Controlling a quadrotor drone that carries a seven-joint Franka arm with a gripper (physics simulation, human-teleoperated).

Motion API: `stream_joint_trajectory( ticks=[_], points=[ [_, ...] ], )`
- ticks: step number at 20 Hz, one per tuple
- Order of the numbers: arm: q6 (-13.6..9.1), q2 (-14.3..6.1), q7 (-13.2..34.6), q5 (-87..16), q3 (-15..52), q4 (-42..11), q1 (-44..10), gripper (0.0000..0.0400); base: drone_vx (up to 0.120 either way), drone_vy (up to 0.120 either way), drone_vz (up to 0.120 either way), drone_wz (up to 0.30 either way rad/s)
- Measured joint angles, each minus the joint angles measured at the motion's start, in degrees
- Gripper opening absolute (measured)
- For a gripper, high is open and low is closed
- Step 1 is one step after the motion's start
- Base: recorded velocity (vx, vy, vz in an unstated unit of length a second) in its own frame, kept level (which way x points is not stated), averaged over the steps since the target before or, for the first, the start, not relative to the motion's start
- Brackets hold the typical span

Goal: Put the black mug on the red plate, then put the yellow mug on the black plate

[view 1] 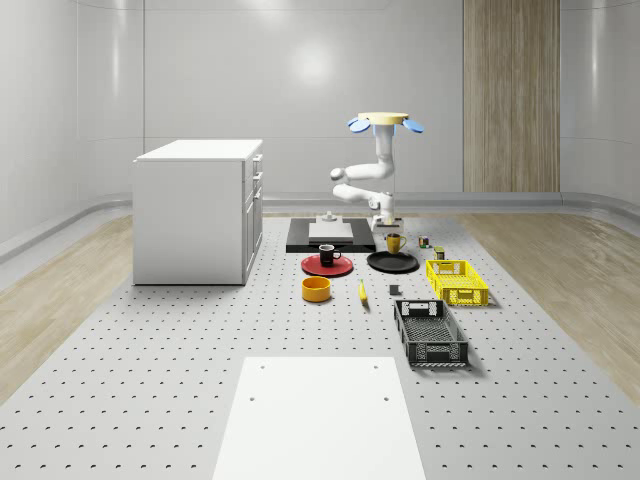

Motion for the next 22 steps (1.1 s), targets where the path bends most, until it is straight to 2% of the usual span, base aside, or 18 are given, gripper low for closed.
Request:
stream_joint_trajectory(
  ticks=[5,22],
  points=[
    [0.02,-0.02,0.01,0.01,0.0,0.0,-0.01,0.011,0.112,0.0,0.0,0.0],
    [4.51,1.25,-0.54,-6.8,-7.2,5.46,-1.91,0.011,0.0,0.0,0.0,0.0]
  ],
)
